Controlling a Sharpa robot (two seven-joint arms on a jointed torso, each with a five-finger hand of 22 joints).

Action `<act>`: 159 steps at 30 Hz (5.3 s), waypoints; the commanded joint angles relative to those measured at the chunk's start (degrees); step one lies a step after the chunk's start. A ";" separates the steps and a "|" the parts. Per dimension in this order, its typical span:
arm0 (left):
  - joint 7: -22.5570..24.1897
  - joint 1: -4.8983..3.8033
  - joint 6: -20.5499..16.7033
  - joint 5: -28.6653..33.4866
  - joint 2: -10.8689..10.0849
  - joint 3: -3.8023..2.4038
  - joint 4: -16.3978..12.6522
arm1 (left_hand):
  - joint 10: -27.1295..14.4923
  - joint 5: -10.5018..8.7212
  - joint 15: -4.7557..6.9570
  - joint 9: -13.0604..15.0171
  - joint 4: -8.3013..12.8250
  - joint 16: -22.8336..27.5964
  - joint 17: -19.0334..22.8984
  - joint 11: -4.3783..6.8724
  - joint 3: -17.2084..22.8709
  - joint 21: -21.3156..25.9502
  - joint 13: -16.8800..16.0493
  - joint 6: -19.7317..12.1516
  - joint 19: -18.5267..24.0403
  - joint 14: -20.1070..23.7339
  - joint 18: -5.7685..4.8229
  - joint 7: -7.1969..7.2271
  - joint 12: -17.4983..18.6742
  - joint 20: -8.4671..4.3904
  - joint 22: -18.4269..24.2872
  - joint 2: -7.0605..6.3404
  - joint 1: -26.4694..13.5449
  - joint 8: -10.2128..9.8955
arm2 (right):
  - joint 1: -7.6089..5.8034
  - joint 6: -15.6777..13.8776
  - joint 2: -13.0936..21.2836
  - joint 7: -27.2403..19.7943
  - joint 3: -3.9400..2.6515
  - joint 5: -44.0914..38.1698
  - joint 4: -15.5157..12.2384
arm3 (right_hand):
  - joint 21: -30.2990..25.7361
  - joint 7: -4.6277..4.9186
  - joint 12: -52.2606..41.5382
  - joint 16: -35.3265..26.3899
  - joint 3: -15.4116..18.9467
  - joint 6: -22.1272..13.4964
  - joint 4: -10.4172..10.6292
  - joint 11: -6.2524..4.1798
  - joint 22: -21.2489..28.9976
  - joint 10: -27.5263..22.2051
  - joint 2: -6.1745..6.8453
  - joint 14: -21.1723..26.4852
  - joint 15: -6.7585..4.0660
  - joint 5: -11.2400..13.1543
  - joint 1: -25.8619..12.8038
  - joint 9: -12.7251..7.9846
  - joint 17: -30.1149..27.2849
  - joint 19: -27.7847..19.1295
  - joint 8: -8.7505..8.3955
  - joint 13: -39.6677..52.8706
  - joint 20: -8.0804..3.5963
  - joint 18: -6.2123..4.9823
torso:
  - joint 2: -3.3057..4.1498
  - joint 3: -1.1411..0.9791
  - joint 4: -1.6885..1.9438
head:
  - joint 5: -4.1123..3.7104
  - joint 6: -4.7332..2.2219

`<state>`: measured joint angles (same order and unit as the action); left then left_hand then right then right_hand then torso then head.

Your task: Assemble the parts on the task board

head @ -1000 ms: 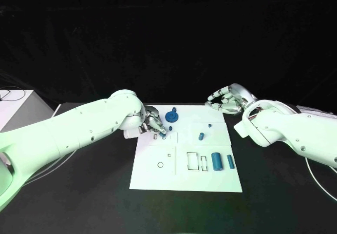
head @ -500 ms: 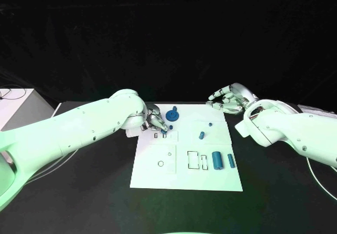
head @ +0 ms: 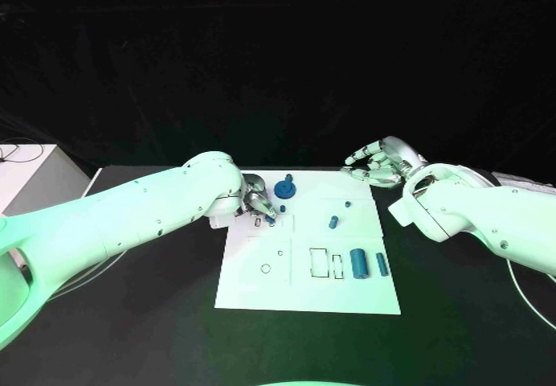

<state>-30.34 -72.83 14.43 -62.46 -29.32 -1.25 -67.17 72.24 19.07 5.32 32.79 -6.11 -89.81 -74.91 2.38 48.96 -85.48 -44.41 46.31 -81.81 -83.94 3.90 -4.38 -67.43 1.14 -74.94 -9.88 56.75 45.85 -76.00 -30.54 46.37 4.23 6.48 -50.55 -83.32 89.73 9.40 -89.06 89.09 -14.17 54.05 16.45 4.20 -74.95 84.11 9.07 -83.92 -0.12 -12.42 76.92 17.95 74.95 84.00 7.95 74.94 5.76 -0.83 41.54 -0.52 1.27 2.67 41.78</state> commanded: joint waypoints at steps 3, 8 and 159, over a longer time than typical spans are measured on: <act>0.43 0.12 -0.53 -2.18 0.22 0.27 -0.14 | 0.28 0.16 0.35 21.22 6.30 -0.19 -15.09 0.39 5.79 -0.12 0.18 3.50 -0.32 -6.06 -1.15 3.20 0.23 -0.16 -2.13 0.55 -0.07 3.71 | 0.09 0.81 0.04 -0.14 -0.02 -0.58 -0.15 | -0.09 -0.02 0.27 -0.33 -0.25 -0.48 0.08 0.42 -14.80 4.83 0.16 -5.14 0.48 -0.28 -0.54 -0.07 11.01 5.81 0.30 14.15 0.53 0.72 | 0.03 0.02 0.01 | -0.12 0.07; 0.39 0.24 -1.01 -2.71 0.27 0.45 -0.31 | 0.37 0.17 0.38 21.28 6.22 -0.16 -15.03 0.42 5.68 -0.11 0.25 3.56 -0.32 -6.04 -1.15 3.23 0.26 -0.19 -2.13 0.59 -0.16 3.75 | 0.15 0.92 0.04 -0.12 -0.02 -0.58 -0.21 | -0.09 -0.02 0.27 -0.33 -0.25 -0.48 0.08 0.42 -14.80 4.83 0.16 -5.14 0.48 -0.28 -0.54 -0.07 11.01 5.81 0.30 14.15 0.53 0.72 | 0.04 0.01 0.00 | -0.14 0.07; 0.33 0.37 0.31 -2.09 0.99 0.47 0.36 | -1.57 -0.11 0.73 22.46 0.80 0.48 -13.77 0.75 -5.57 1.20 5.57 3.82 0.78 -5.65 -0.77 3.74 1.90 -0.64 -0.29 1.64 -1.71 0.89 | 0.80 0.91 0.52 -0.07 -0.02 -0.58 -0.40 | -0.32 -0.02 0.30 -0.46 -0.45 -0.74 -0.01 0.41 -14.64 4.81 0.16 -5.05 0.47 -0.43 -1.28 -0.06 10.68 5.69 0.54 14.13 0.54 0.66 | 0.03 -0.03 0.04 | -0.42 1.52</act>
<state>-30.17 -72.63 17.12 -65.44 -28.44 -0.84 -66.90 70.87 18.64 6.25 55.28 -6.23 -89.57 -74.91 3.10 42.05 -84.54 -38.79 50.40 -81.36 -83.84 3.04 -0.68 -65.58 0.50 -74.90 -8.90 54.07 46.88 -75.23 -30.09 46.88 4.51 6.48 -50.61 -83.65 89.73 9.31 -89.06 88.86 -14.17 53.73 16.45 4.20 -74.91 84.11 9.37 -83.92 -0.12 -12.63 76.15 17.95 74.91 84.00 8.18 74.95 5.76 -0.83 41.59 -0.54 1.29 2.22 43.25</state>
